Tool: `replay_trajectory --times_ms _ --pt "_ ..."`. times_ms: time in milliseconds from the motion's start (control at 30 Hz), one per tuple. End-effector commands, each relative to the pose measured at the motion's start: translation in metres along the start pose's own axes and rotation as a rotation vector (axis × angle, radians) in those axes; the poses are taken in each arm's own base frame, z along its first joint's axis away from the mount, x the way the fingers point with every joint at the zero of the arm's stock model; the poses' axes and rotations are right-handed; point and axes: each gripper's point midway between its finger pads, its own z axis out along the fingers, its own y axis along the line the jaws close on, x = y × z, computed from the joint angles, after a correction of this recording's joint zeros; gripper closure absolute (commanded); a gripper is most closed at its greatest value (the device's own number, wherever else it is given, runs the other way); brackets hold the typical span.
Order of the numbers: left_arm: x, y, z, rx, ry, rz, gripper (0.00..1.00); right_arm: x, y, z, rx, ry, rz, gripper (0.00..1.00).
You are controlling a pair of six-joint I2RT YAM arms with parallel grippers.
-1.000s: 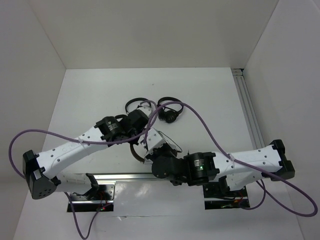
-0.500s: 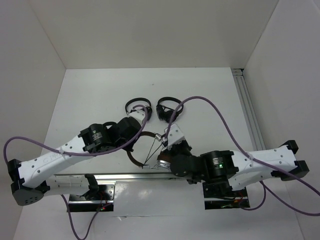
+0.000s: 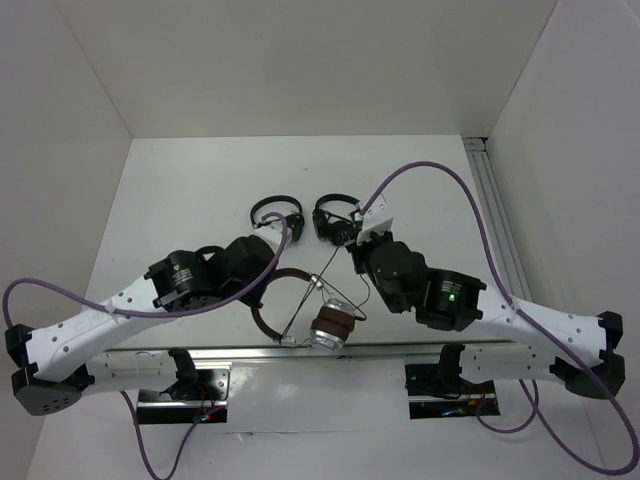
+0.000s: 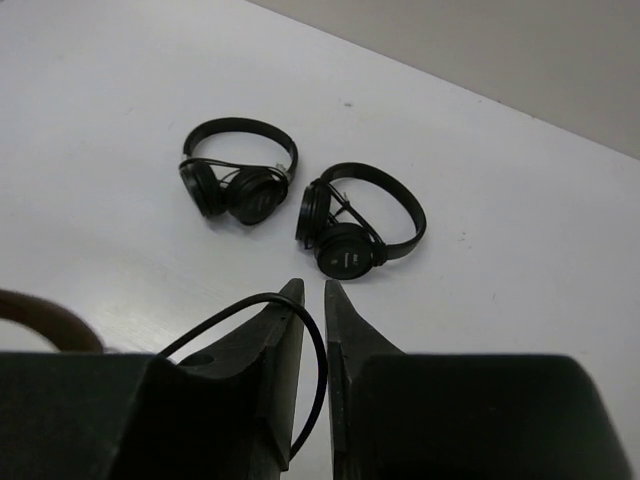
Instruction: Wrap the headphones
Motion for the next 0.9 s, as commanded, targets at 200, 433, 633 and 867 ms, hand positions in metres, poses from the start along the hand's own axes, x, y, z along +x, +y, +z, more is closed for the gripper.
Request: replay_trajectory --times_ms 200,433,633,867 --pt "-0.009 -0.014 -0.033 0.141 -0.052 0.042 1.0 -0.008 -0.01 0.058 -0.101 -0.06 0.102 0.8" --pt "-0.021 -0.01 -0.052 0.155 -0.109 0.023 1.0 0.005 -0.024 0.087 -0.19 -0.06 0.193 0.84" --pt "-0.04 -0.011 -0.07 0.177 -0.164 0.015 1.0 0.046 0.003 0.102 -0.288 0.009 0.241 0.82" --pt "-0.079 -0.021 -0.087 0.205 -0.244 -0.021 1.0 0.058 0.039 0.103 -0.469 -0.07 0.332 0.81"
